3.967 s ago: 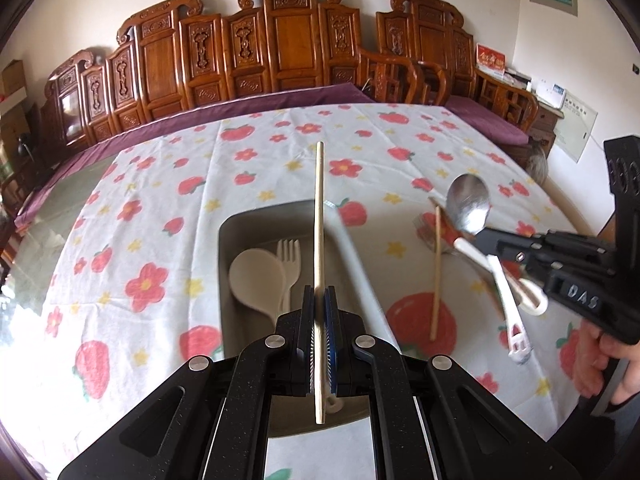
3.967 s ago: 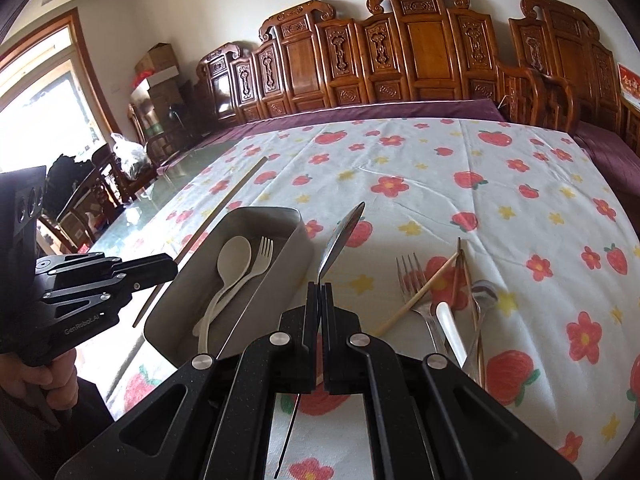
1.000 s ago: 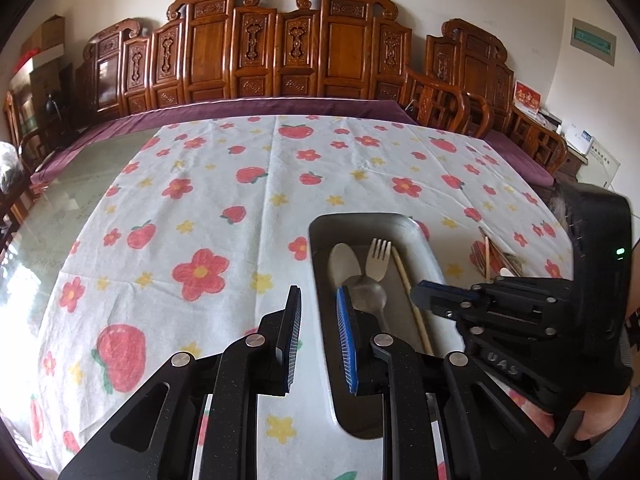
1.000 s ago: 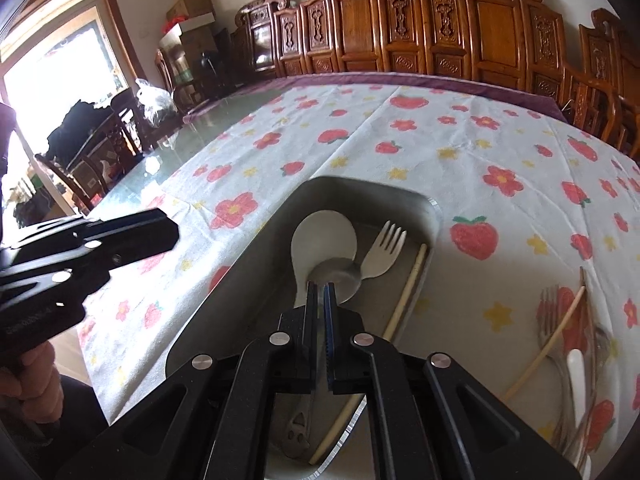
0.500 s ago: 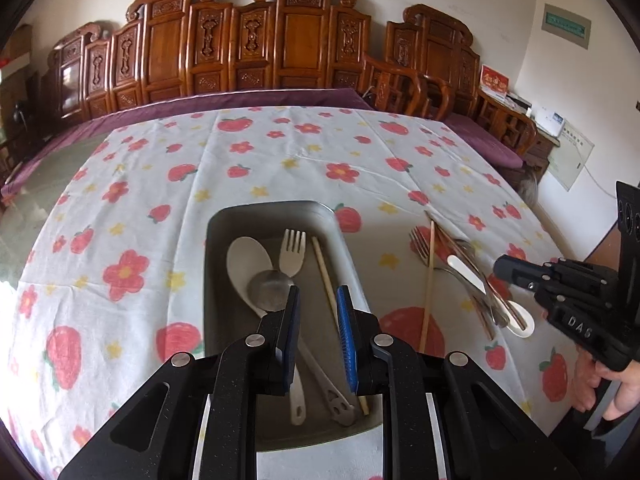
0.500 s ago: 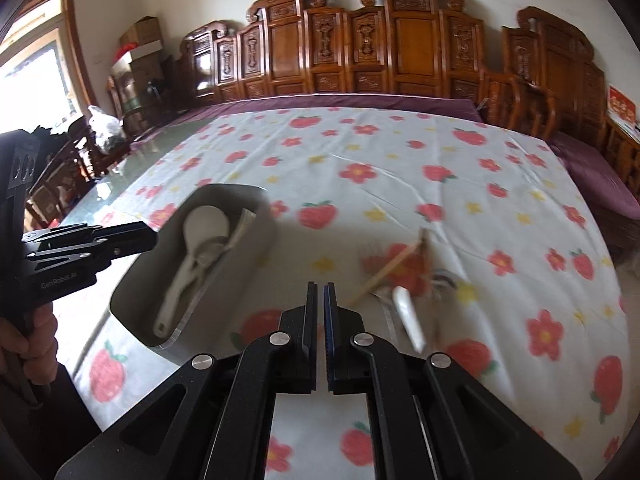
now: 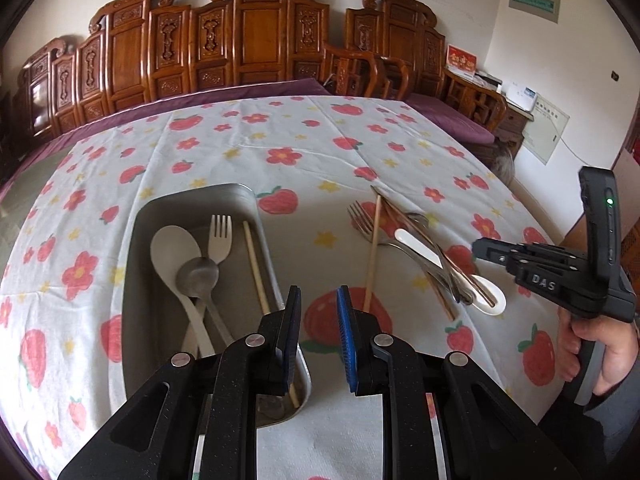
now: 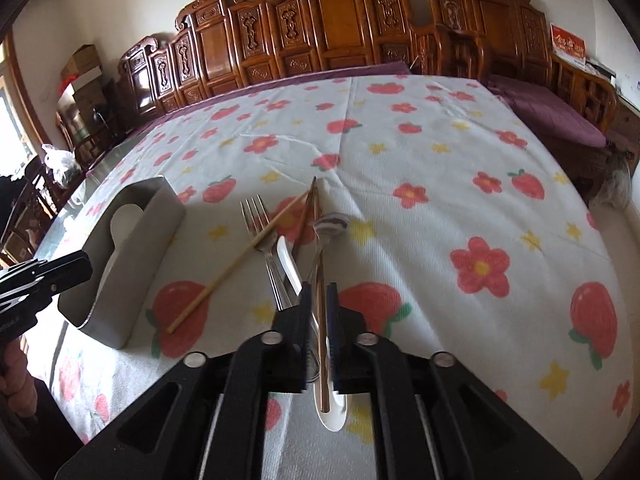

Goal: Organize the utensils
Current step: 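Move both tools back to the utensil pile and close the right gripper on a utensil, then grasp a wooden chopstick with the left gripper while the right gripper lifts a silver spoon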

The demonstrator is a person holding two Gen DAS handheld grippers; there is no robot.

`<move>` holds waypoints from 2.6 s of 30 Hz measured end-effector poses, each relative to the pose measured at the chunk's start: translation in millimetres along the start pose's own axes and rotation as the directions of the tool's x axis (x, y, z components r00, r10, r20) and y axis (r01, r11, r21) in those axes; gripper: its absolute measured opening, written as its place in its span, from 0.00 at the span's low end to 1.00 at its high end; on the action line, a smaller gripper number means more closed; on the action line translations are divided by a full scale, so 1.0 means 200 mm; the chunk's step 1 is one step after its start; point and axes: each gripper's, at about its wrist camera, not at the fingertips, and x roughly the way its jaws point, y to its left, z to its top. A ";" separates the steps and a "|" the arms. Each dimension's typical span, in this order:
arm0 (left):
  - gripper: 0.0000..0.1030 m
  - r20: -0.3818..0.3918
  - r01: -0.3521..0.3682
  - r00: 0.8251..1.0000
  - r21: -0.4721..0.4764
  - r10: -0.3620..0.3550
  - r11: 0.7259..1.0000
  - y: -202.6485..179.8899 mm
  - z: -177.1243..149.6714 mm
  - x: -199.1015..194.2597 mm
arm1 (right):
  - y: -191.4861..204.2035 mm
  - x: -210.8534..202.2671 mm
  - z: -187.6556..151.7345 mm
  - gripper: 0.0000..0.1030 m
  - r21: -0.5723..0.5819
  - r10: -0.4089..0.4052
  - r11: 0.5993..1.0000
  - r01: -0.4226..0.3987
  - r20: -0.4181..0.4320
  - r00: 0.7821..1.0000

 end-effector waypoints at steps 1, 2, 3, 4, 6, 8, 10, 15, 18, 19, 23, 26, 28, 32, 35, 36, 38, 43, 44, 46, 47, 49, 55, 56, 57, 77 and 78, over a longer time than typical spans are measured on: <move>0.16 -0.004 0.002 1.000 0.004 -0.002 1.000 -0.01 0.00 0.01 | 0.01 0.01 0.00 0.17 -0.001 0.001 1.000 -0.001 -0.003 1.000; 0.16 -0.007 0.004 1.000 0.007 -0.004 1.000 -0.02 -0.01 0.01 | 0.01 0.03 0.01 0.17 0.001 0.008 1.000 -0.008 -0.004 1.000; 0.16 -0.011 0.004 1.000 0.010 -0.004 1.000 -0.03 -0.01 0.02 | 0.01 0.04 0.02 0.17 0.002 0.015 1.000 -0.015 -0.003 1.000; 0.16 -0.013 0.004 1.000 0.012 -0.004 1.000 -0.03 -0.01 0.02 | 0.02 0.05 0.03 0.17 0.000 0.020 1.000 -0.020 -0.003 1.000; 0.17 -0.021 0.004 1.000 0.019 -0.003 1.000 -0.04 -0.02 0.04 | 0.03 0.09 0.05 0.17 -0.012 0.024 1.000 -0.024 -0.005 1.000; 0.17 -0.027 0.002 1.000 0.025 -0.001 1.000 -0.05 -0.02 0.05 | 0.04 0.14 0.07 0.17 -0.004 0.041 0.999 -0.041 -0.024 0.999; 0.18 -0.033 -0.002 0.999 0.032 0.003 0.999 -0.06 -0.03 0.06 | 0.04 0.18 0.08 0.17 0.007 0.045 0.999 -0.045 -0.043 0.998; 0.20 -0.044 -0.008 0.999 0.044 0.010 0.999 -0.07 -0.04 0.09 | 0.02 0.24 0.10 0.18 0.062 0.080 0.995 -0.075 -0.070 0.994; 0.20 -0.055 -0.005 0.998 0.062 0.008 0.998 -0.10 -0.06 0.10 | 0.01 0.25 0.10 0.18 0.081 0.091 0.993 -0.084 -0.083 0.992; 0.20 -0.055 -0.006 0.998 0.069 0.010 0.998 -0.11 -0.06 0.10 | 0.01 0.26 0.10 0.18 0.082 0.091 0.993 -0.084 -0.088 0.992; 0.20 -0.062 -0.001 0.998 0.088 0.006 0.996 -0.15 -0.08 0.11 | 0.03 0.25 0.10 0.08 0.061 0.077 0.996 -0.072 -0.081 0.994; 0.20 -0.070 -0.002 0.997 0.097 0.009 0.995 -0.16 -0.09 0.12 | 0.01 0.24 0.10 0.04 0.068 0.082 0.995 -0.077 -0.072 0.994; 0.20 -0.074 -0.001 0.997 0.100 0.008 0.995 -0.16 -0.10 0.13 | 0.00 0.23 0.10 0.04 0.069 0.089 0.994 -0.084 -0.073 0.993; 0.20 -0.070 -0.008 0.997 0.123 0.017 0.992 -0.19 -0.10 0.14 | -0.03 0.21 0.10 0.04 0.078 0.094 0.993 -0.089 -0.063 0.994; 0.20 -0.065 -0.013 0.998 0.121 0.021 0.993 -0.19 -0.09 0.14 | -0.05 0.18 0.10 0.04 0.089 0.102 0.991 -0.098 -0.044 0.994; 0.20 -0.064 -0.014 0.998 0.119 0.022 0.993 -0.18 -0.08 0.14 | -0.06 0.17 0.10 0.04 0.090 0.101 0.991 -0.097 -0.038 0.994; 0.20 -0.063 -0.016 0.998 0.119 0.024 0.993 -0.19 -0.07 0.15 | -0.07 0.15 0.11 0.04 0.088 0.100 0.991 -0.097 -0.025 0.995; 0.20 -0.071 -0.020 0.997 0.135 0.030 0.991 -0.21 0.00 0.19 | -0.11 0.12 0.12 0.04 0.093 0.097 0.991 -0.097 0.000 0.995; 0.20 -0.075 -0.020 0.997 0.143 0.031 0.989 -0.22 0.01 0.20 | -0.11 0.11 0.12 0.04 0.091 0.097 0.991 -0.097 0.005 0.995; 0.20 -0.091 -0.018 0.995 0.159 0.033 0.987 -0.24 0.04 0.25 | -0.11 0.11 0.12 0.04 0.087 0.096 0.991 -0.097 0.008 0.995; 0.20 -0.101 -0.016 0.994 0.165 0.033 0.986 -0.25 0.05 0.28 | -0.11 0.11 0.12 0.04 0.086 0.096 0.992 -0.097 0.008 0.995; 0.20 -0.117 -0.011 0.993 0.177 0.032 0.984 -0.27 0.07 0.33 | -0.11 0.11 0.12 0.04 0.079 0.097 0.992 -0.097 0.008 0.995; 0.20 -0.166 -0.020 0.985 0.191 0.052 0.981 -0.32 0.12 0.49 | -0.12 0.11 0.11 0.04 0.071 0.099 0.993 -0.099 0.000 0.995; 0.20 -0.172 -0.019 0.984 0.193 0.053 0.981 -0.32 0.13 0.51 | -0.12 0.11 0.11 0.04 0.073 0.099 0.992 -0.099 -0.001 0.995; 0.20 -0.177 -0.017 0.983 0.193 0.052 0.981 -0.33 0.13 0.52 | -0.13 0.11 0.11 0.04 0.075 0.100 0.992 -0.099 -0.001 0.995; 0.04 -0.176 0.042 0.984 0.134 -0.017 0.990 -0.27 0.14 0.58 | -0.05 0.12 0.12 0.04 0.053 0.113 0.992 -0.113 -0.006 0.994; 0.04 -0.171 0.042 0.985 0.131 -0.019 0.991 -0.26 0.14 0.56 | -0.04 0.12 0.12 0.04 0.050 0.118 0.992 -0.117 -0.003 0.993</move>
